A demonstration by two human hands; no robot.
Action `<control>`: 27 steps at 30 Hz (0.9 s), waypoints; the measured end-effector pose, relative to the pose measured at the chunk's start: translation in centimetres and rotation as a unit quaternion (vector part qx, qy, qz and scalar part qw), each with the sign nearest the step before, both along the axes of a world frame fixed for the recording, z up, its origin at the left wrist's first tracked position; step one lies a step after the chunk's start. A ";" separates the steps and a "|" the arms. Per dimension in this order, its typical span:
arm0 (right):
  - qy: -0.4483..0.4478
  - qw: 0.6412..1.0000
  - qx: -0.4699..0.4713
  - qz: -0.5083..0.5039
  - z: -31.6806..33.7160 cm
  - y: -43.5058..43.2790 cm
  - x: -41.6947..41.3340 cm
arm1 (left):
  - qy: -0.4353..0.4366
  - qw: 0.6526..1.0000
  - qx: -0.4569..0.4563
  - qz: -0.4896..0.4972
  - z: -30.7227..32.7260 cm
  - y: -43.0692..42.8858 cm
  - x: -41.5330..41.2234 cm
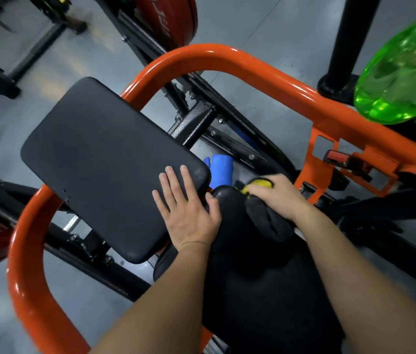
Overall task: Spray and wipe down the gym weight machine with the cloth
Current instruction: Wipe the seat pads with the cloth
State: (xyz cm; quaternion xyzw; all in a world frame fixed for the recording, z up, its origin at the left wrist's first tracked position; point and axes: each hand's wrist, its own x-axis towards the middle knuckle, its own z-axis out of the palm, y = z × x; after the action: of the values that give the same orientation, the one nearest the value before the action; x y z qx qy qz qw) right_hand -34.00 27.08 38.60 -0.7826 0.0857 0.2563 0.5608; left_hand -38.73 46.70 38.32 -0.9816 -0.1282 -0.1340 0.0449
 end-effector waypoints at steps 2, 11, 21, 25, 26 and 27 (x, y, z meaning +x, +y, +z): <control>0.046 0.998 -0.020 -0.040 -2.4 -4.4 -3.9 | 0.005 1.000 -0.002 -0.001 0.1 -0.2 -0.1; 0.197 0.964 -0.159 -0.084 -6.9 -13.0 -12.3 | 0.002 1.000 -0.006 0.000 -0.1 -0.3 -0.1; -0.028 0.991 -0.126 -0.027 1.6 3.8 0.1 | 0.001 1.000 0.017 -0.008 -0.2 -0.3 -0.1; -0.005 0.996 -0.078 -0.047 0.7 0.4 -2.3 | 0.010 1.000 0.020 -0.006 -0.1 -0.3 -0.2; 0.012 0.996 -0.075 -0.052 -0.2 -1.3 -3.5 | 0.013 1.000 0.023 -0.005 0.0 -0.3 -0.2; 0.031 0.995 -0.070 -0.069 -1.3 -3.3 -5.0 | 0.019 1.000 0.024 -0.006 -0.1 -0.4 -0.2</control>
State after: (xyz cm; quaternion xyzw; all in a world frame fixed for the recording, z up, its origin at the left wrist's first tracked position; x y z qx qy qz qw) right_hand -39.04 23.81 37.31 -0.8040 0.1748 0.2349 0.5176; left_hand -38.96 46.30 38.22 -0.9834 -0.1179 -0.1191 0.0696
